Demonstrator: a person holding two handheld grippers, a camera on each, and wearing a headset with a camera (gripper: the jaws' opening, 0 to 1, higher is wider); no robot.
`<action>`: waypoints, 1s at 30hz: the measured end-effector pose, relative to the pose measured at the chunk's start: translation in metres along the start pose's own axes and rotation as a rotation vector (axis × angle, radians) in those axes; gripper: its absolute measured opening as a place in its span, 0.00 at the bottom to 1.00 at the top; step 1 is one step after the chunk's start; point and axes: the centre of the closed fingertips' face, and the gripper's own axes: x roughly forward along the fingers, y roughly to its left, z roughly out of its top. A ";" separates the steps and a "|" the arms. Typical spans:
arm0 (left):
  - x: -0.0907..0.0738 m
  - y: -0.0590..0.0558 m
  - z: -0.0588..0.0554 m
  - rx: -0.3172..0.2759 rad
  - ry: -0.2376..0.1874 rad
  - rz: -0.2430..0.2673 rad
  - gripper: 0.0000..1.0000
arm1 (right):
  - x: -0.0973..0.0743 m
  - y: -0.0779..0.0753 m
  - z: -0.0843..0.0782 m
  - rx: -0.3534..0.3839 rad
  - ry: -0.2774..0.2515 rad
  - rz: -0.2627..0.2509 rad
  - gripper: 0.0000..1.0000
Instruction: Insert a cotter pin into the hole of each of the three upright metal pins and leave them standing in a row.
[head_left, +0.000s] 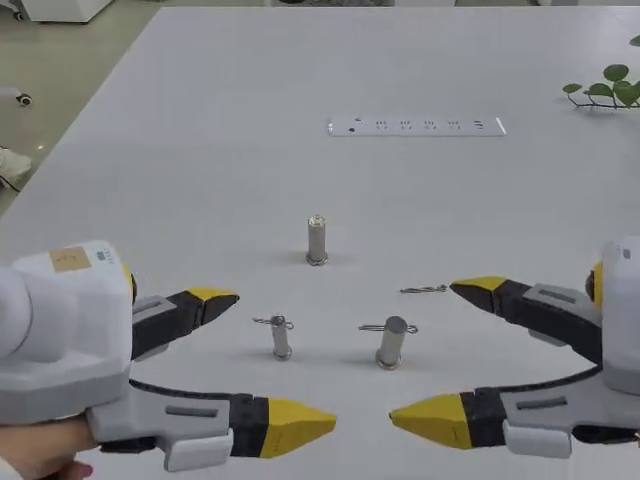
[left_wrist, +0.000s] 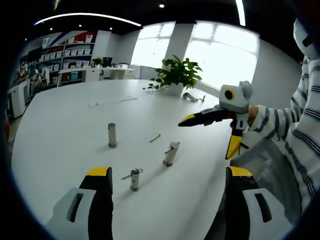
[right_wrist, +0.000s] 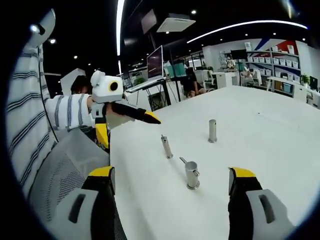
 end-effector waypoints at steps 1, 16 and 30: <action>0.002 0.002 0.002 0.008 0.005 0.003 0.91 | -0.002 0.001 0.000 0.008 -0.009 -0.004 0.95; 0.048 0.066 0.050 0.053 -0.020 0.069 0.86 | -0.035 -0.003 -0.002 0.074 -0.049 -0.122 0.91; 0.096 0.106 0.045 0.008 0.011 0.078 0.71 | -0.054 -0.013 -0.007 0.063 -0.032 -0.211 0.86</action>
